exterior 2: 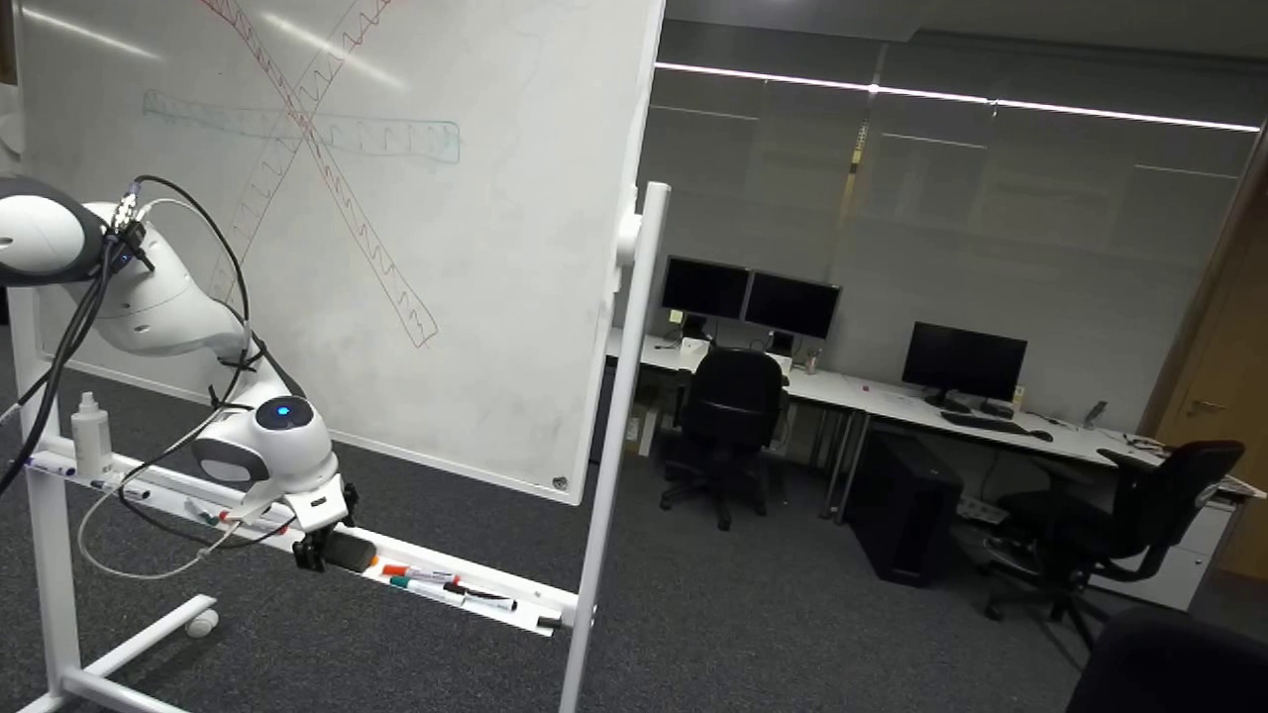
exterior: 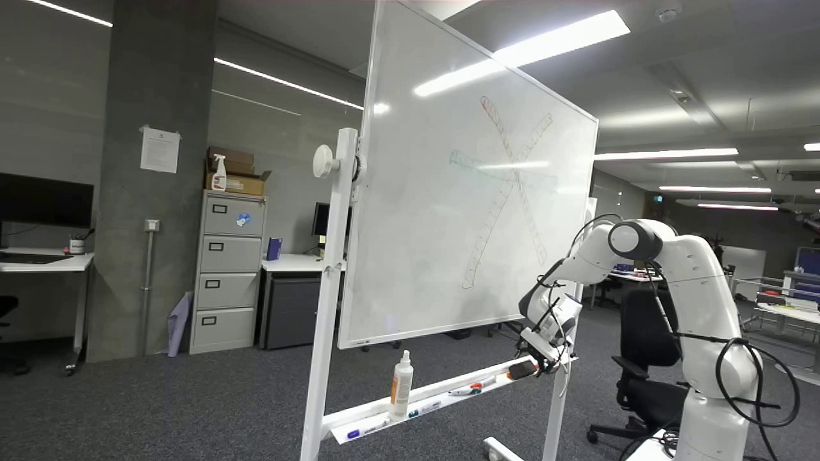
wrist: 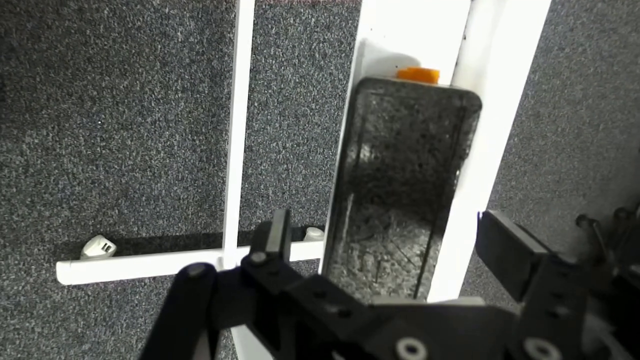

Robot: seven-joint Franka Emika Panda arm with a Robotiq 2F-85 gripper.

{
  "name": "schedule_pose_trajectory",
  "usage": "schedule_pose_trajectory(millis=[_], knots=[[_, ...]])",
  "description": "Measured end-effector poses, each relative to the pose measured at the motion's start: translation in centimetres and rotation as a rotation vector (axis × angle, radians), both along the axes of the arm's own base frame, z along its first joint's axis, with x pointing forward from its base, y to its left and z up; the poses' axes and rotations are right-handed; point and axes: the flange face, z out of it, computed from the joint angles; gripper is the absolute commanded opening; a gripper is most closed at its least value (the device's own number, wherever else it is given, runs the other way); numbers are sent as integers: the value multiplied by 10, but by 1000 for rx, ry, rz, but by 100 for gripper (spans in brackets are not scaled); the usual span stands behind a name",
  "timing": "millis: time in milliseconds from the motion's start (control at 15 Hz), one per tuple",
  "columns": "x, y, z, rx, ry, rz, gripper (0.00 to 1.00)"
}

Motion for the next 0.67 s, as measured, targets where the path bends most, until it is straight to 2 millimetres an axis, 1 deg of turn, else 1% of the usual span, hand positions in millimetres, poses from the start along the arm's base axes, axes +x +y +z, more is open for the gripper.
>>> schedule_pose_trajectory(millis=[133, 267, 333, 400, 467, 533, 600, 667], knots=[[0, 0, 0, 0, -1, 0, 92], [0, 0, 0, 0, -1, 0, 81], [0, 0, 0, 0, -1, 0, 81], [0, 0, 0, 0, 0, 0, 76], [0, 0, -1, 0, 1, 0, 73], [0, 0, -1, 0, 2, 0, 76], [0, 0, -2, 0, 3, 0, 73], [0, 0, -2, 0, 4, 0, 75]])
